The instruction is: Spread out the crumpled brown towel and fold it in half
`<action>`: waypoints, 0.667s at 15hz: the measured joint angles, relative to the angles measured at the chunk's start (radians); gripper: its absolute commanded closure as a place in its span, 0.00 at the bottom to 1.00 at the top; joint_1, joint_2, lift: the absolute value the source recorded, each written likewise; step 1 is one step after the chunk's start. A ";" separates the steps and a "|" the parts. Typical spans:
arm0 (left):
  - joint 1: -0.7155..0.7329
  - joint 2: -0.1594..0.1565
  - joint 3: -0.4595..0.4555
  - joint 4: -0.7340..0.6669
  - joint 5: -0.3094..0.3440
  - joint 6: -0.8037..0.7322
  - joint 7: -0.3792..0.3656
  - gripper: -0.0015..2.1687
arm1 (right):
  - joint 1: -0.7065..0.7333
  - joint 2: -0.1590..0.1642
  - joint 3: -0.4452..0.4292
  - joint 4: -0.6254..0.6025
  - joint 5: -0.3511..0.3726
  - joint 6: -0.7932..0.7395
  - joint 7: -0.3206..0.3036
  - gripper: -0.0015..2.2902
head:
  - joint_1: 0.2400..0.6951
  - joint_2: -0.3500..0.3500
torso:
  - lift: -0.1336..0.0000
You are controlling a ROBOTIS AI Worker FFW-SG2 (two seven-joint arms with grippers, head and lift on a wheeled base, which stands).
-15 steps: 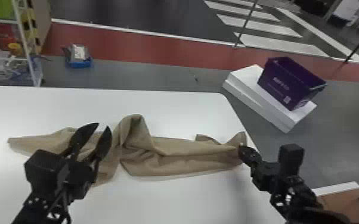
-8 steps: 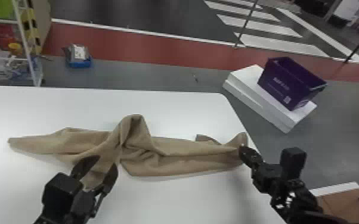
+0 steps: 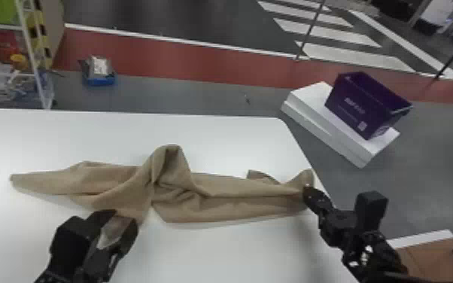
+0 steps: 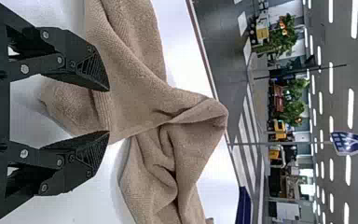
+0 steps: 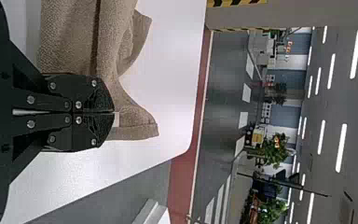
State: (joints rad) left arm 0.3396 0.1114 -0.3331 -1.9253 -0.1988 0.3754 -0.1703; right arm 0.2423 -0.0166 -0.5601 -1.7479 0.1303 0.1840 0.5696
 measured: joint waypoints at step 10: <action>0.118 0.062 0.090 -0.256 -0.022 0.279 -0.109 0.31 | -0.018 -0.006 0.024 0.025 -0.008 -0.013 -0.007 0.59 | 1.00 0.00 | 0.07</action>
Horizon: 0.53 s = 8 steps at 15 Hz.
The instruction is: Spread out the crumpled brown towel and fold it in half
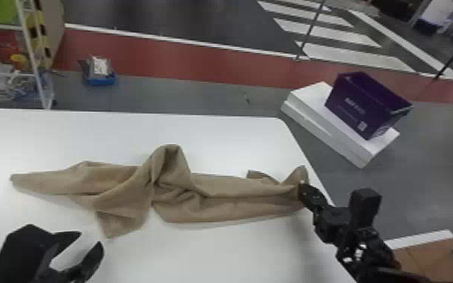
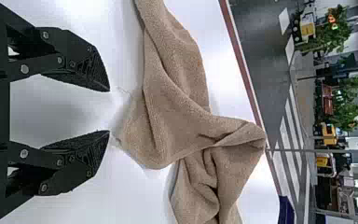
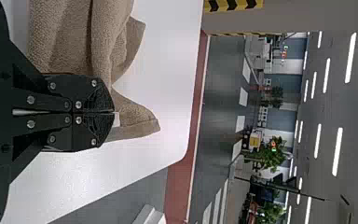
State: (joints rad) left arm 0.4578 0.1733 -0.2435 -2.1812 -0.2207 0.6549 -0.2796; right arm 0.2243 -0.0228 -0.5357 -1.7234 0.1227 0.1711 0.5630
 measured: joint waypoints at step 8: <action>-0.025 -0.013 -0.046 0.042 0.007 -0.029 0.029 0.31 | 0.003 0.001 -0.001 -0.003 0.000 0.000 0.001 0.59 | 1.00 0.00 | 0.07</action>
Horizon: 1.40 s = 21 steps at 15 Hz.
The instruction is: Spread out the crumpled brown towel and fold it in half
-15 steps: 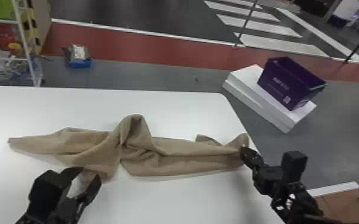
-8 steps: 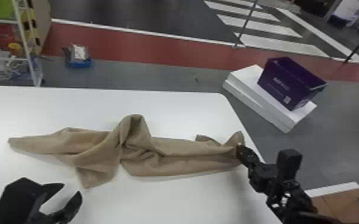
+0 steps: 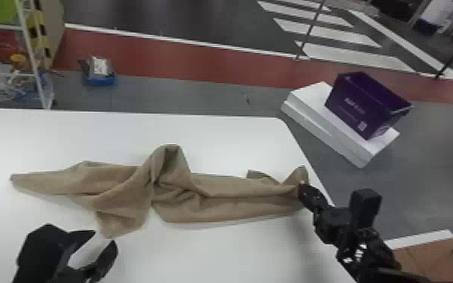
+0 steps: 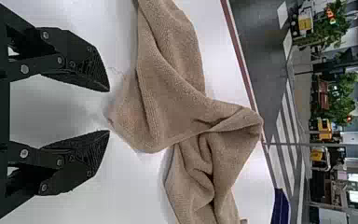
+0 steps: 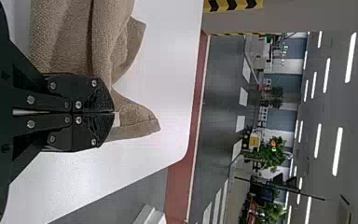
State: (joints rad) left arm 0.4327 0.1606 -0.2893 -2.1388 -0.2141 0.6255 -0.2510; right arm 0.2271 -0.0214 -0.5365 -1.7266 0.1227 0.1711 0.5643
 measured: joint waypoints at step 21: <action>-0.083 -0.006 -0.056 0.085 -0.011 0.008 0.038 0.32 | -0.009 -0.006 0.000 -0.001 -0.014 0.003 0.005 0.59 | 1.00 0.00 | 0.07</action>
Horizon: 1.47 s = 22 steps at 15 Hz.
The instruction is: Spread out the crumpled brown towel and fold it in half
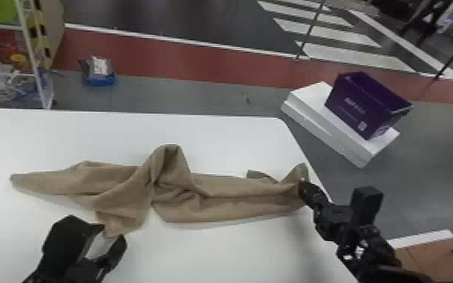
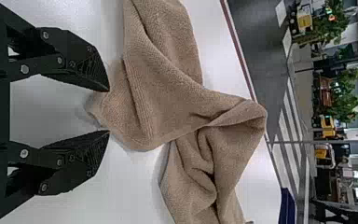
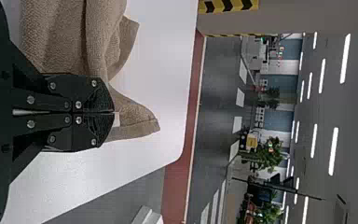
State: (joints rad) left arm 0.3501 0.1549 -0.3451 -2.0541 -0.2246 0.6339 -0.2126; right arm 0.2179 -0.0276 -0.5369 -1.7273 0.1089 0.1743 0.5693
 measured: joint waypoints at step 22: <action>0.114 -0.023 0.374 -0.353 0.140 0.002 0.038 0.66 | -0.207 -0.111 -0.066 -0.100 0.020 0.251 0.058 0.59 | 1.00 0.07 | 0.07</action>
State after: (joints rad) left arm 0.4639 0.1323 0.0288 -2.4074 -0.0847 0.6361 -0.1741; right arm 0.0106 -0.1391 -0.6030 -1.8278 0.1286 0.4253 0.6276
